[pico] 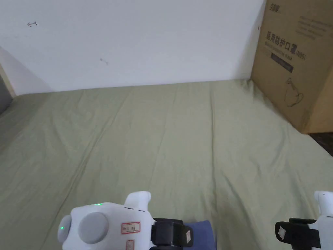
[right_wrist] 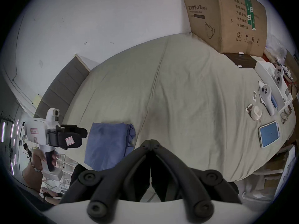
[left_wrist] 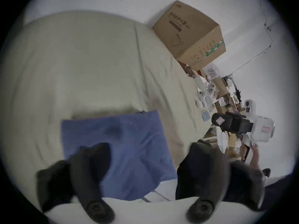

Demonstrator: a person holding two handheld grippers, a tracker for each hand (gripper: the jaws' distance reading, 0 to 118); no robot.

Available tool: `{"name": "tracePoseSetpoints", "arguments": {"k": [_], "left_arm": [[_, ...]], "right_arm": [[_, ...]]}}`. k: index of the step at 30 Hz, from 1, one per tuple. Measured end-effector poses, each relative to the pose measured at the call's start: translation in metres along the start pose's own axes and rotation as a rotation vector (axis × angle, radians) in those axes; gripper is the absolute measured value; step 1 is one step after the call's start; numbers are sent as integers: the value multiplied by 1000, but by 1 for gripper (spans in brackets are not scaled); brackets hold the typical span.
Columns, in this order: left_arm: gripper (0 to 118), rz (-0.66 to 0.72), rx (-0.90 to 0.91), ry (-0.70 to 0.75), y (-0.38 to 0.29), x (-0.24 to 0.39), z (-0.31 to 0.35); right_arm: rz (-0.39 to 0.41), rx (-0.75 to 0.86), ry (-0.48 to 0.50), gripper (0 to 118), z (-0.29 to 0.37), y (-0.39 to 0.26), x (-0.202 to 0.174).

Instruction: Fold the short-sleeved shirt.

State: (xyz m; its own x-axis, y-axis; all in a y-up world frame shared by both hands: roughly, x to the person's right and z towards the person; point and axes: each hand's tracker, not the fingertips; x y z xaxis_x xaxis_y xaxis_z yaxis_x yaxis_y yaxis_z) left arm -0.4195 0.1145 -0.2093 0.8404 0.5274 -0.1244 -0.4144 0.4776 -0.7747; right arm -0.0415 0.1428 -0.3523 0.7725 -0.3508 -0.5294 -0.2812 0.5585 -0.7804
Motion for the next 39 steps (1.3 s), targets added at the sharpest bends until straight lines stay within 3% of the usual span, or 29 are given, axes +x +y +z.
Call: {"name": "tracePoseSetpoints", "arguments": {"k": [2,3,12,15,21,26,30,32,34,39], "left_arm": [[18,6,9,15,0,-1,7],[0,4,1,20,0,2,3],[0,15,-267,-38,-20,14,-102],[0,-49,-360,-15,-33,23,-138],[0,27,-349,-73,-37,32,-154],[0,34,-219,-184,-30,44,-109],[0,19,22,-223,-24,32,-27],[0,13,125,-163,-25,16,14],[0,21,193,-33,-29,-1,46],[0,218,253,79,-54,-70,90]], "right_arm": [[-3,3,9,0,0,0,-1],[-2,3,10,0,0,0,-1],[-17,4,1,0,3,-3,7],[-25,3,-2,0,3,-5,11],[-24,-3,-1,0,1,-7,9],[-10,6,27,0,6,-7,1],[-52,19,163,0,6,-5,-7],[-85,5,236,0,-4,-5,-13],[-69,-53,275,0,-22,-7,-23],[-42,-208,362,0,-80,-24,-55]]}}
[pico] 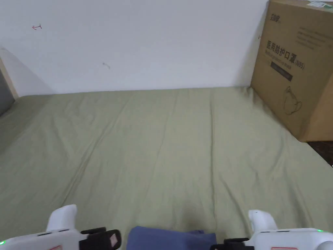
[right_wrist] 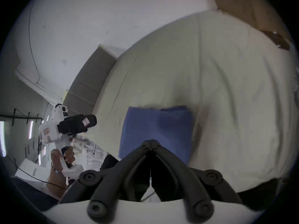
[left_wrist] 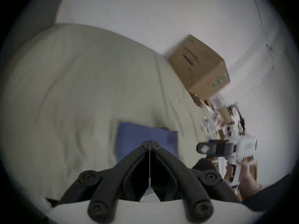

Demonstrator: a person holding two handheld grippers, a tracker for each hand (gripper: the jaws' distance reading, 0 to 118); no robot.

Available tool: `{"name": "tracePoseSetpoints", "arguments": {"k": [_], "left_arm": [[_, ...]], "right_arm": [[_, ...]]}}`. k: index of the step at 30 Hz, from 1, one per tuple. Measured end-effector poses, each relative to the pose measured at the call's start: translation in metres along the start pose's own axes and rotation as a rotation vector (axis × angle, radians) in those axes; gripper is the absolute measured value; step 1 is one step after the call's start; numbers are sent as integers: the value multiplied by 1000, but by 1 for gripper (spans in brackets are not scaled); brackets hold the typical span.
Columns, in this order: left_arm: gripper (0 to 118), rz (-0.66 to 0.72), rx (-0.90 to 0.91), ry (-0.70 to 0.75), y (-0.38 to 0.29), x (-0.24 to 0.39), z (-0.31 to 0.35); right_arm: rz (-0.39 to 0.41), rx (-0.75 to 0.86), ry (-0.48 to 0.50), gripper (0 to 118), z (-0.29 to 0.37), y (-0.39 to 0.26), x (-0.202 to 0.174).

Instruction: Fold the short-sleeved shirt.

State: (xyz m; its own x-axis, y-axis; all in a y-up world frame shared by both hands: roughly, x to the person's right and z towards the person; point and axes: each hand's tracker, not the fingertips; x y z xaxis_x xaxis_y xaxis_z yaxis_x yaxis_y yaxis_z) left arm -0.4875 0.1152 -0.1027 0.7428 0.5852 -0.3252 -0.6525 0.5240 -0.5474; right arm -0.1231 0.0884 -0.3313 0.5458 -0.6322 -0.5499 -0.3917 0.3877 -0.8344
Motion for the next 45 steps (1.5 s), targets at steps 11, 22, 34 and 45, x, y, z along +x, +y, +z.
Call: {"name": "tracePoseSetpoints", "arguments": {"k": [11,22,34,45], "left_arm": [[8,253,-51,-148,-27,-91,-19],[118,341,-265,-515,-36,-121,-123],[71,306,-354,-628,-45,-92,-172],[21,308,-280,-462,-46,-82,-137]], "right_arm": [[-23,-133,-143,0,-57,-8,51],[-93,-119,-92,0,-57,-14,63],[-118,-122,-48,0,-56,-15,71],[-166,-61,70,0,-36,-14,63]]}}
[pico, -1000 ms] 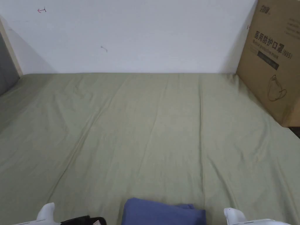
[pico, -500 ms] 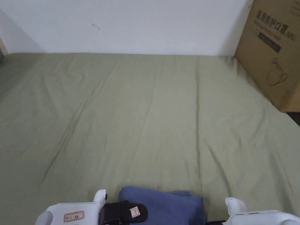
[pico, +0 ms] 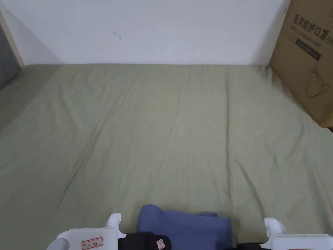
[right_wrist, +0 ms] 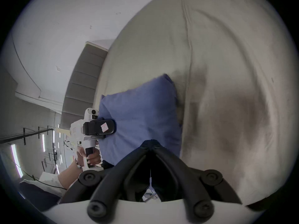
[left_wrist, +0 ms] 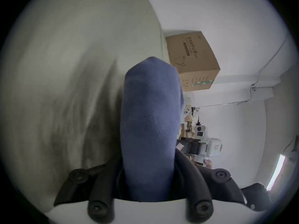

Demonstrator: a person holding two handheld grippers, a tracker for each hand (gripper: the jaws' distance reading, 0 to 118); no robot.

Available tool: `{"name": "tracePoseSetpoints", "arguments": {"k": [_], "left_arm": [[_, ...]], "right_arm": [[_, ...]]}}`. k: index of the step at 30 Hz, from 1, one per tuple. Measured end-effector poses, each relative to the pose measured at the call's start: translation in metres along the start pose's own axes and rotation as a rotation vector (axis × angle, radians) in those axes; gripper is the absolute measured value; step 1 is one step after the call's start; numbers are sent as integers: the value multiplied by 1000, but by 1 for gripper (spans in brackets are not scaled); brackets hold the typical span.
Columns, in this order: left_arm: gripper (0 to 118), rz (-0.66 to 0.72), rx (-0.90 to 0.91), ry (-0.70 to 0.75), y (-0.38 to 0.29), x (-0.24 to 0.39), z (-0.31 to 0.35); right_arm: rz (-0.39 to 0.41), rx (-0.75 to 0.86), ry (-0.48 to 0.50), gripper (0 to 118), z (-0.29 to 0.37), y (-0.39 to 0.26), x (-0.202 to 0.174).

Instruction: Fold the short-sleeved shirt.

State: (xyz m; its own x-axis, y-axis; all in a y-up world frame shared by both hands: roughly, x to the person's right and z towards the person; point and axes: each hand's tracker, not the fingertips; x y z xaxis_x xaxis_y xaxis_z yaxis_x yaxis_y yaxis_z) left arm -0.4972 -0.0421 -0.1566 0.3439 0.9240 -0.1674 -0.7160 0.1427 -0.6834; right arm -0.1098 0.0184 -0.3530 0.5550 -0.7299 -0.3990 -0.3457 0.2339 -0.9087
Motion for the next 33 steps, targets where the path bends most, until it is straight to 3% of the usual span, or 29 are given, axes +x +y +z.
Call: {"name": "tracePoseSetpoints", "arguments": {"k": [4,8,14,18,25,27,29,30,31,32,33], "left_arm": [[21,-157,73,29,15,45,42],[21,-239,153,113,50,73,107],[21,-305,199,470,99,75,205],[21,-239,267,671,109,59,250],[22,-348,217,1135,126,59,270],[33,-389,203,1239,129,59,268],[37,-448,194,1355,128,60,265],[47,-484,190,1414,127,61,264],[78,-518,195,1458,130,57,267],[97,-549,202,1484,128,60,267],[107,-589,226,1494,126,65,268]], "right_arm": [[26,41,26,0,28,2,-27],[157,61,-6,0,49,7,-60],[213,89,33,0,65,4,-90],[234,90,21,0,63,-1,-102],[230,71,-38,0,56,-6,-106],[216,79,-42,0,56,-5,-106],[207,84,-41,0,57,-4,-106],[207,88,-45,0,57,-3,-107],[208,91,-50,0,57,-3,-108],[211,92,-53,0,58,-1,-108],[216,95,-57,0,59,-1,-109]]}}
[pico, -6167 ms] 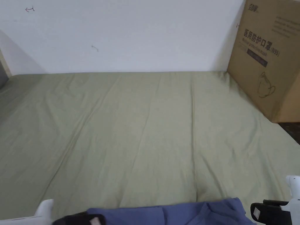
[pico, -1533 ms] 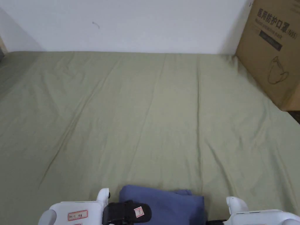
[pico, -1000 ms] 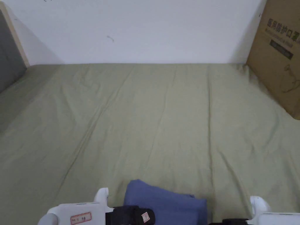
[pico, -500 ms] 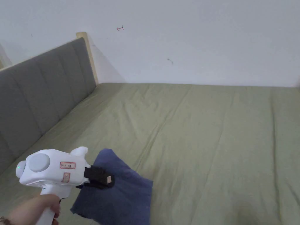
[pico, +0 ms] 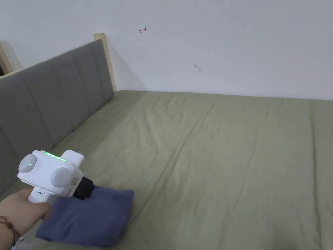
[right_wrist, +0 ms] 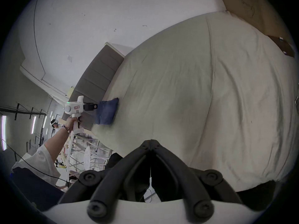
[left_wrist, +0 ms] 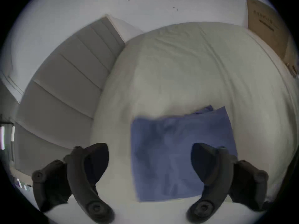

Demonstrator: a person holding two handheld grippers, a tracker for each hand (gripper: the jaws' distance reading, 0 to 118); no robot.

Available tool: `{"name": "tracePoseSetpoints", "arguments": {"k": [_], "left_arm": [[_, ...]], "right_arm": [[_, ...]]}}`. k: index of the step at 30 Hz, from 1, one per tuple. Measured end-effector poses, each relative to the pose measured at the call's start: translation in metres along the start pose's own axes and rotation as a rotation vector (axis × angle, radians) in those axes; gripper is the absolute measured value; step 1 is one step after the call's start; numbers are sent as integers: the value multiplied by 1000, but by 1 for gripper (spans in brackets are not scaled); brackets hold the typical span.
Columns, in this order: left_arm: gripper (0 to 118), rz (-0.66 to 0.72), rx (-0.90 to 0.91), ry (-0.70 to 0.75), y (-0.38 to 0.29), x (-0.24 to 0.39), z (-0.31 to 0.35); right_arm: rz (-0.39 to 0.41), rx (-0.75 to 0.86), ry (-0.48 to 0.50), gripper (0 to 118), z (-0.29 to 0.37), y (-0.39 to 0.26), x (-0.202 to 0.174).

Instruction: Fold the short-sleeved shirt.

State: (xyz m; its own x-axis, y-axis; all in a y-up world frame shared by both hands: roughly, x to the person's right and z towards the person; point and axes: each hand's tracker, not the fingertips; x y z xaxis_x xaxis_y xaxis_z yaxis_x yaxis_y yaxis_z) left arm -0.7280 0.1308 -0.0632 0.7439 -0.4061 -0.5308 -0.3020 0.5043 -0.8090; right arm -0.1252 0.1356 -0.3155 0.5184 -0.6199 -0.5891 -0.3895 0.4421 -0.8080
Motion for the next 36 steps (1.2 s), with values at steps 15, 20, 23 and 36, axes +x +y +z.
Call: {"name": "tracePoseSetpoints", "arguments": {"k": [15,20,23,36], "left_arm": [[0,258,325,-574,32,65,169],[0,266,510,-581,40,118,219],[0,315,671,-519,48,145,256],[0,347,1003,-226,53,227,307]], "right_arm": [[80,119,-26,0,26,20,-17],[136,258,-32,0,50,42,-44],[122,384,-40,0,68,62,-58],[459,1006,-429,0,84,73,-104]]}}
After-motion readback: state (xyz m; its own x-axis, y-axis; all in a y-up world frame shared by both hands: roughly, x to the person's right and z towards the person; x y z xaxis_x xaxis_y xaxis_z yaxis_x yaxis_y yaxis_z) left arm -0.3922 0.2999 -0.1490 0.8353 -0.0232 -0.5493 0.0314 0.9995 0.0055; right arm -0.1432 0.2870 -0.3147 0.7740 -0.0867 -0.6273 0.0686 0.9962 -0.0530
